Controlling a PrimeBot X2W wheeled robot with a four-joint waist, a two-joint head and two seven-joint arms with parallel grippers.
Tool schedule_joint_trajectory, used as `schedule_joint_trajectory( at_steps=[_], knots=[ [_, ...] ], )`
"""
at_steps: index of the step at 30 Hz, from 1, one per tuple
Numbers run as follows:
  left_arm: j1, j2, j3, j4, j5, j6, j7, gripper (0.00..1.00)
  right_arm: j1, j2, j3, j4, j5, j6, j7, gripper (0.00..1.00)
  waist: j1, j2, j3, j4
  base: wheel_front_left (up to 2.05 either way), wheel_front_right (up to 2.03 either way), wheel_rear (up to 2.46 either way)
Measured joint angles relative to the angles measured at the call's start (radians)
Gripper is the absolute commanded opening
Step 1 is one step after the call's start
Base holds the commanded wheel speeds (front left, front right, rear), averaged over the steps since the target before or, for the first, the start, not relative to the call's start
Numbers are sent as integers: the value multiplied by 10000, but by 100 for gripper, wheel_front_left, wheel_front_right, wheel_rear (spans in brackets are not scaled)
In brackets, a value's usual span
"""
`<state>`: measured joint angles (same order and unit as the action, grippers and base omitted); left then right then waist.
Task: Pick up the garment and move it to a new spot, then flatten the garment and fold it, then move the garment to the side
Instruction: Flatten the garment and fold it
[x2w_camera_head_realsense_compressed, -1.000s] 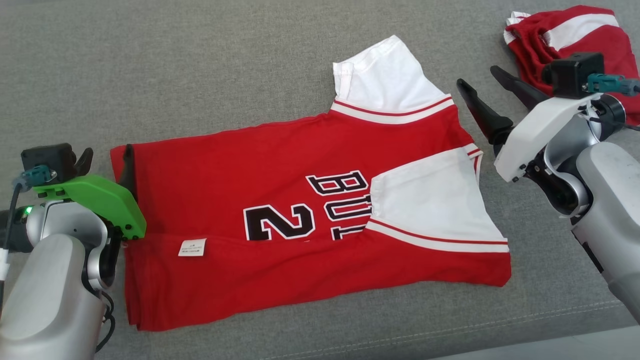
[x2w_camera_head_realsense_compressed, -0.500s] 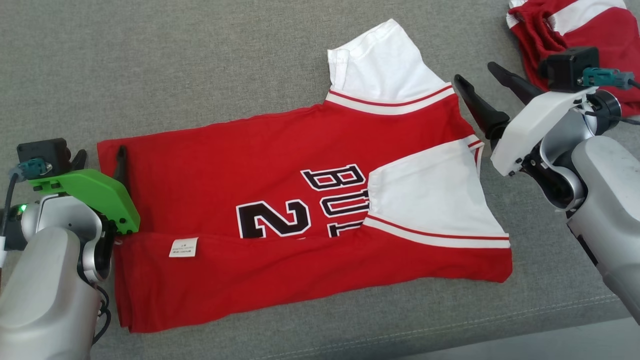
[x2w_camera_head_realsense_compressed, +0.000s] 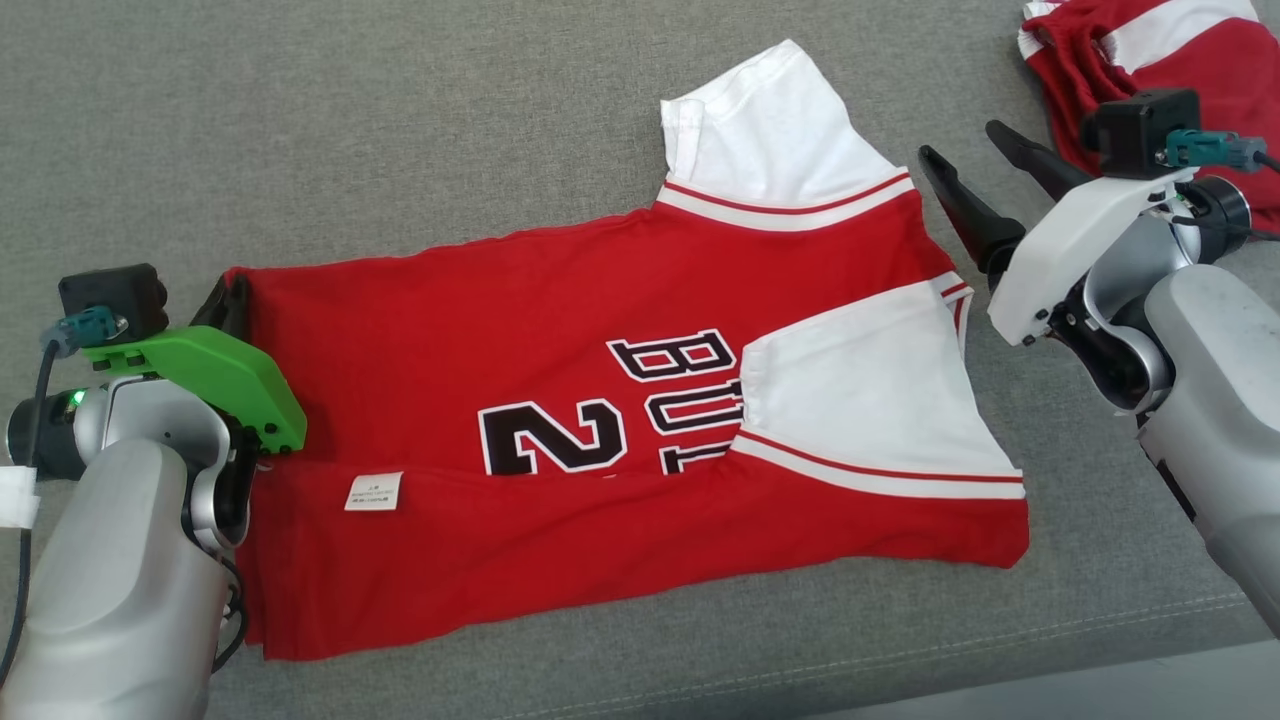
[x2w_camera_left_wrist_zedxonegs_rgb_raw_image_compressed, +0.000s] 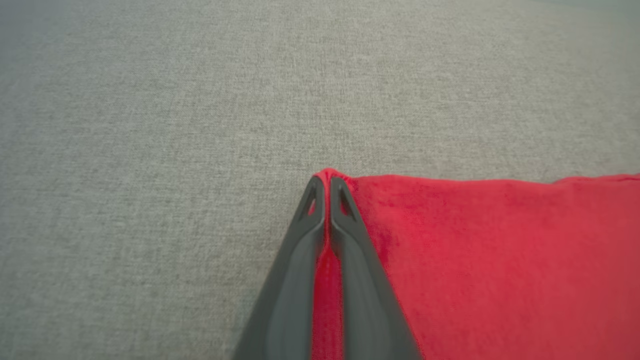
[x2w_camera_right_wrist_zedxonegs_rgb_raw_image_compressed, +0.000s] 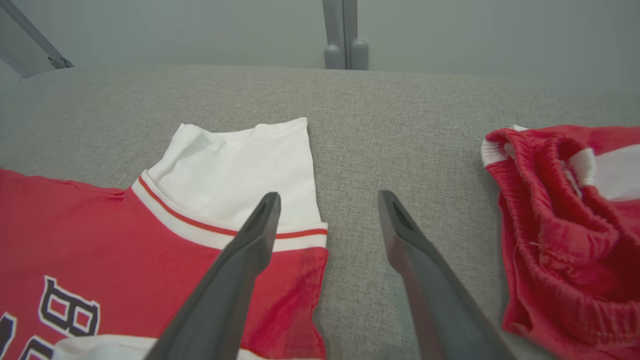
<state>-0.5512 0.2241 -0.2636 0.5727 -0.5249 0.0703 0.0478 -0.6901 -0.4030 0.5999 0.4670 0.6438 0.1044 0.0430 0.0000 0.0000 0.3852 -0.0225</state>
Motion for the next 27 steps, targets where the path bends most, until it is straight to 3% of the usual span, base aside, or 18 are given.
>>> schedule_joint_trajectory(
  at_steps=[8,21,27],
  knots=[
    [-34,-422,-25,-330,-102,-263,-788,0,-480,82,-59,474,155,92,63,100,0,0,-125,365,0,0,0],
    [2,-1511,-826,-1103,-69,-660,-1772,0,-1787,-190,-173,1787,257,88,1243,100,0,0,101,1463,0,0,0],
    [0,-1611,-999,-1306,23,-717,-2086,0,-2169,-274,-151,2251,238,88,1643,100,0,0,338,1908,0,0,0]
  ],
)
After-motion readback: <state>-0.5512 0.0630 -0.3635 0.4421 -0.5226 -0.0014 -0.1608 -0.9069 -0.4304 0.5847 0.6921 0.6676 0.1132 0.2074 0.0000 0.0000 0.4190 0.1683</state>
